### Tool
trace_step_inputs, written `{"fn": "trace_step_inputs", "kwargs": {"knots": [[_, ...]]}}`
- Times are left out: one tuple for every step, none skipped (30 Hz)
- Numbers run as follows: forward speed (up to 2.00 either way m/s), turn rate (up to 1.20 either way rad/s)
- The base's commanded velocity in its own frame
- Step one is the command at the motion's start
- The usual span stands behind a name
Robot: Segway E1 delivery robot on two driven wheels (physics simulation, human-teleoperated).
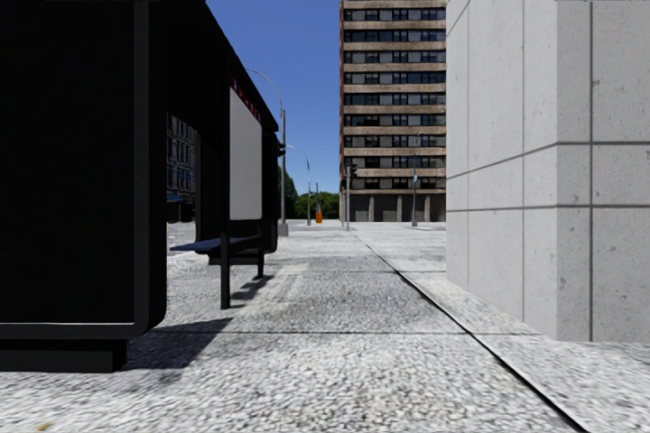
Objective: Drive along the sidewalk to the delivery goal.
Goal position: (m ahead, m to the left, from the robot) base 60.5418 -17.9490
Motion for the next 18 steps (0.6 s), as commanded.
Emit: {"fn": "trace_step_inputs", "kwargs": {"knots": [[2.0, -0.22], [2.0, -0.22], [2.0, -0.22], [2.0, -0.22], [2.0, -0.22], [2.0, -0.22], [2.0, -0.22], [2.0, -0.19], [2.0, -0.03], [2.0, 0.0], [2.0, 0.0], [2.0, 0.0], [2.0, 0.0], [2.0, 0.0], [2.0, 0.0], [2.0, 0.0], [2.0, 0.0], [2.0, 0.0]]}}
